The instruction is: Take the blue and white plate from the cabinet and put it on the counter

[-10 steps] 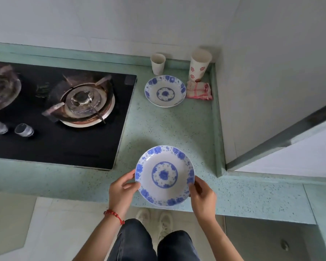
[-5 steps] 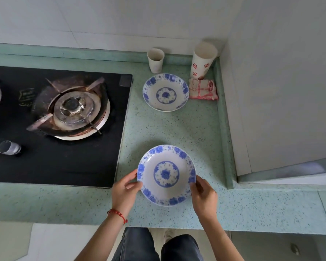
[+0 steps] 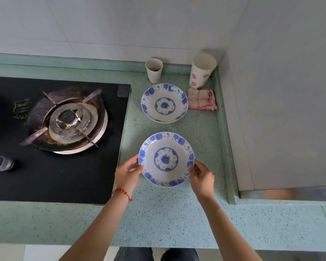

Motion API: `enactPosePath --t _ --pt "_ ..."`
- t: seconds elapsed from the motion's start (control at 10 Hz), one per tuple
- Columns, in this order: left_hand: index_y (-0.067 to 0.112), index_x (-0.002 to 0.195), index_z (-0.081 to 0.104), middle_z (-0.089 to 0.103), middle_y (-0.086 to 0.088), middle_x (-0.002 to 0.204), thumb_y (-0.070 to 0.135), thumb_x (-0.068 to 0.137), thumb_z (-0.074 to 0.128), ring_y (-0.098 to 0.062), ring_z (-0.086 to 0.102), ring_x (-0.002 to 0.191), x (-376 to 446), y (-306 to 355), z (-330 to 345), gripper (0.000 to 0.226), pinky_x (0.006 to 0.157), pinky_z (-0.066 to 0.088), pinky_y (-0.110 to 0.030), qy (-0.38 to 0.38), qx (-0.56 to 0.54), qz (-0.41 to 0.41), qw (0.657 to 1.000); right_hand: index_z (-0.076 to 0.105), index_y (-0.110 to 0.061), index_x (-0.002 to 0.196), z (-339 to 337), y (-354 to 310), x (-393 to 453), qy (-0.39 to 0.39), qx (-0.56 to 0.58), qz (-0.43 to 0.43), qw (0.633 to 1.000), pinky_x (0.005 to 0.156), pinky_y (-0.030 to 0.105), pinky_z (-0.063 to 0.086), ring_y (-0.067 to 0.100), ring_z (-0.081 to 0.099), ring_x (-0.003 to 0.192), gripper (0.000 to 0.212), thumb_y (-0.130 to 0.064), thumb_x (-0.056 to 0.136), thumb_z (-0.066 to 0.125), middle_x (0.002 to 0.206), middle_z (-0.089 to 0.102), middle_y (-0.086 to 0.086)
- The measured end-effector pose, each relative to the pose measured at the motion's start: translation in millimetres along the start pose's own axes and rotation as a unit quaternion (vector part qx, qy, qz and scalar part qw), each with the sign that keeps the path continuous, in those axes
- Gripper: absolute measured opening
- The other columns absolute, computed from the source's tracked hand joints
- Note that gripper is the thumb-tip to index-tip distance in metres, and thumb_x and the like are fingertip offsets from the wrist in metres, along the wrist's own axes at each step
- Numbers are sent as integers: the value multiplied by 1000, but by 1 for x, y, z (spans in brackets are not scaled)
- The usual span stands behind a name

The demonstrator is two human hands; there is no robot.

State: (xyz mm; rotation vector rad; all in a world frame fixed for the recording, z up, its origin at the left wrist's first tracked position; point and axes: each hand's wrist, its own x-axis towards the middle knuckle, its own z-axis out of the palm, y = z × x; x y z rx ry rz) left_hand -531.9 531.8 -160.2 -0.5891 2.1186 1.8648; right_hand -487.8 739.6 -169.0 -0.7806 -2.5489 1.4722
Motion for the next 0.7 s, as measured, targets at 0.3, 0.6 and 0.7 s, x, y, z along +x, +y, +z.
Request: enactPosePath --t 0.3,0.6,0.7 --pt "14 113 64 70 -9 103 -5 79 61 -22 66 95 15 17 9 39 81 55 -38 0 -7 -1 1000 64 -18 77 6 -7 24 -2 5 23 1000 46 12 40 15 57 56 16 -14 88 53 65 68 3" --pt "10 114 62 69 -10 96 -3 80 63 -21 65 87 14 18 12 37 70 53 -28 13 30 35 999 65 -15 80 4 -15 21 -5 10 40 999 57 28 51 24 62 65 16 -15 89 52 71 70 7" --pt "7 111 64 71 -14 98 5 79 68 -19 65 85 10 16 7 33 80 54 -34 33 90 55 994 66 -18 86 -3 -20 13 -16 13 42 999 58 26 51 16 65 71 12 -22 89 56 71 69 -3"
